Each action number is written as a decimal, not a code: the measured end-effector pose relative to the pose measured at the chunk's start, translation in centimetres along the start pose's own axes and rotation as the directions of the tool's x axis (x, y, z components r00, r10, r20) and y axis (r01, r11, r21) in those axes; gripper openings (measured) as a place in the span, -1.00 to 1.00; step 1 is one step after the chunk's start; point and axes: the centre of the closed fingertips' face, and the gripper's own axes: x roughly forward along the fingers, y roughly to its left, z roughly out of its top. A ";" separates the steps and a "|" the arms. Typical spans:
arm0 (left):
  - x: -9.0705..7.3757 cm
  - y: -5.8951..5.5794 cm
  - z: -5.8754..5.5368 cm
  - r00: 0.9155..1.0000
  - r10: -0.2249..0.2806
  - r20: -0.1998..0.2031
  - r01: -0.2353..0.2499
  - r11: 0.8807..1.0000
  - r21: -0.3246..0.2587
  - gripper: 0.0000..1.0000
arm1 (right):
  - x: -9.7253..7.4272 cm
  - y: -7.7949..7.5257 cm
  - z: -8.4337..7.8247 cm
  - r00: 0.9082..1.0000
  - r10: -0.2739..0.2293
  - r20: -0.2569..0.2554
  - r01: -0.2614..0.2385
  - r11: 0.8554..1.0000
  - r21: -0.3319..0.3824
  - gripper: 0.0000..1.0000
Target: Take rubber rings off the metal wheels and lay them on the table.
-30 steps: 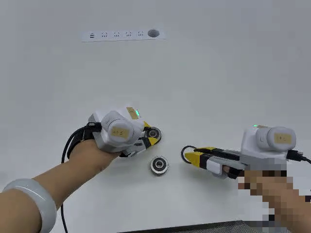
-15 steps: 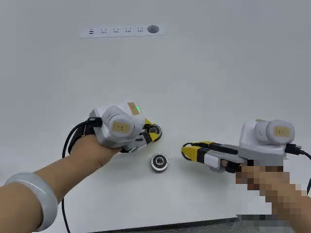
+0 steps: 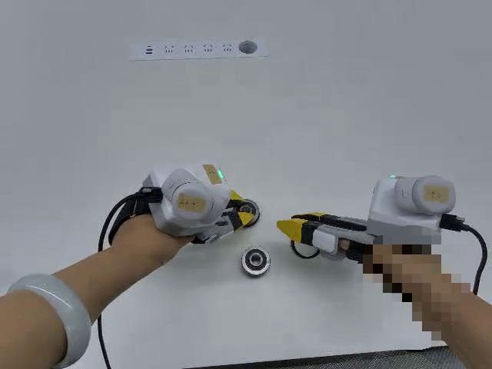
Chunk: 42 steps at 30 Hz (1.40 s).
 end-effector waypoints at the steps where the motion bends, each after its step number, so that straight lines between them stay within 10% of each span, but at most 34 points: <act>1: 0.0 0.0 0.0 1.000 -0.001 0.002 0.001 1.000 -0.001 -0.73 | 0.3 0.1 0.1 1.000 0.005 -0.002 -0.005 1.000 0.003 -0.51; 42: -0.1 -0.1 0.0 0.999 0.007 0.038 -0.005 0.999 -0.036 -0.73 | 5.6 0.6 1.1 0.984 0.135 -0.114 -0.127 0.989 0.076 -0.44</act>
